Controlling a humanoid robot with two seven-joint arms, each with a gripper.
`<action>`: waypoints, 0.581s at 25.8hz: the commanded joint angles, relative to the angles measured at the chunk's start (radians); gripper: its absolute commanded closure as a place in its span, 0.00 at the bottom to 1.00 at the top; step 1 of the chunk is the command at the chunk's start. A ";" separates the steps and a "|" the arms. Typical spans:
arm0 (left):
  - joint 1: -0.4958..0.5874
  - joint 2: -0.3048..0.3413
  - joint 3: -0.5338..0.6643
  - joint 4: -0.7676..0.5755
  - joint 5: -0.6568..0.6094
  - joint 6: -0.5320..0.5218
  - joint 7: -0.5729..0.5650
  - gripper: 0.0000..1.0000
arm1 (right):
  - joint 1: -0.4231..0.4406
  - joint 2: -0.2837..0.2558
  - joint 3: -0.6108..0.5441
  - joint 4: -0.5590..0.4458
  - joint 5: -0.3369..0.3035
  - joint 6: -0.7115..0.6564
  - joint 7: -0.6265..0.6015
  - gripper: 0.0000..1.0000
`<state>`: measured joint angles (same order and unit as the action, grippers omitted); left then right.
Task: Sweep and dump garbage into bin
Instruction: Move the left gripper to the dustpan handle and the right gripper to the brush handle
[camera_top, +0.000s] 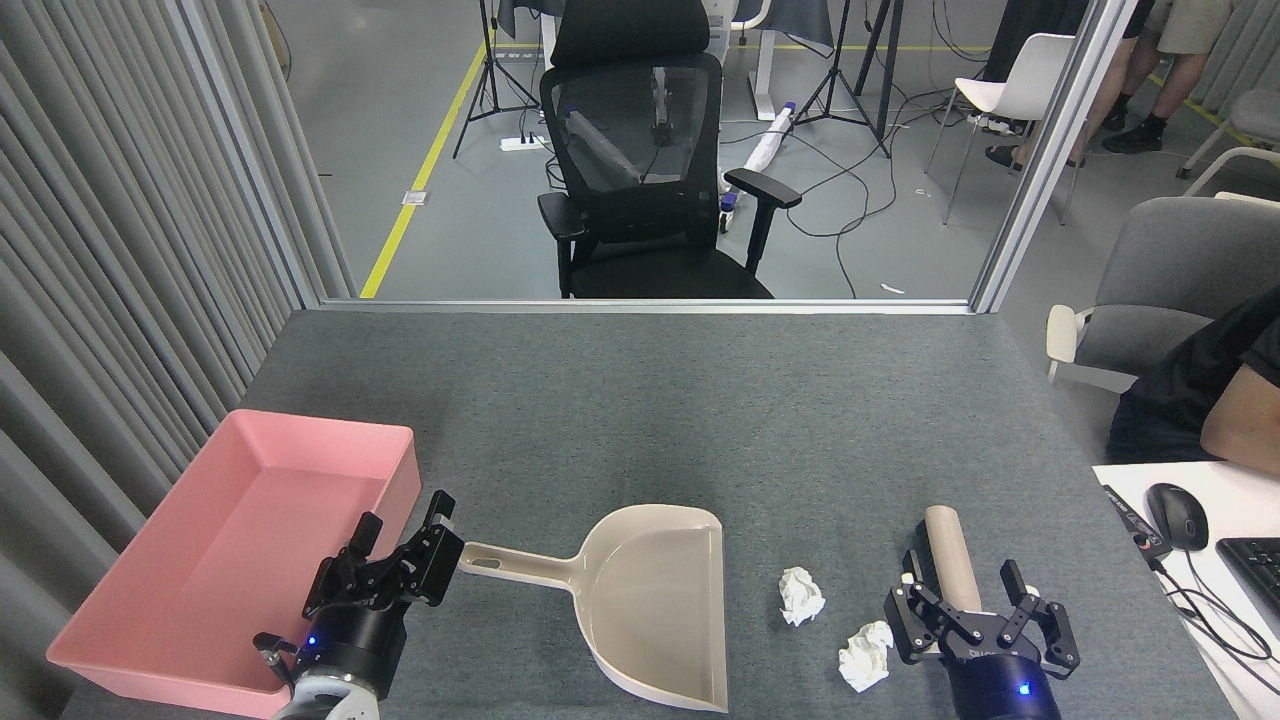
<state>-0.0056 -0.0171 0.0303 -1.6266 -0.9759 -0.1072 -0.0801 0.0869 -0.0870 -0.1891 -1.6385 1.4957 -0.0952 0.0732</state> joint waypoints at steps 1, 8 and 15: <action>0.004 -0.006 -0.001 0.001 0.069 0.007 -0.004 0.01 | 0.054 -0.016 -0.015 -0.063 -0.045 -0.003 0.039 0.02; 0.049 -0.069 -0.003 -0.029 0.370 0.007 -0.148 0.01 | 0.145 -0.037 -0.026 -0.086 -0.054 -0.029 -0.035 0.02; 0.092 -0.061 0.002 -0.059 0.387 0.001 -0.147 0.01 | 0.228 -0.034 -0.079 -0.109 -0.054 -0.041 -0.062 0.02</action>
<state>0.0716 -0.0799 0.0302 -1.6746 -0.6031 -0.1027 -0.2264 0.2850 -0.1217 -0.2449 -1.7422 1.4423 -0.1338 0.0194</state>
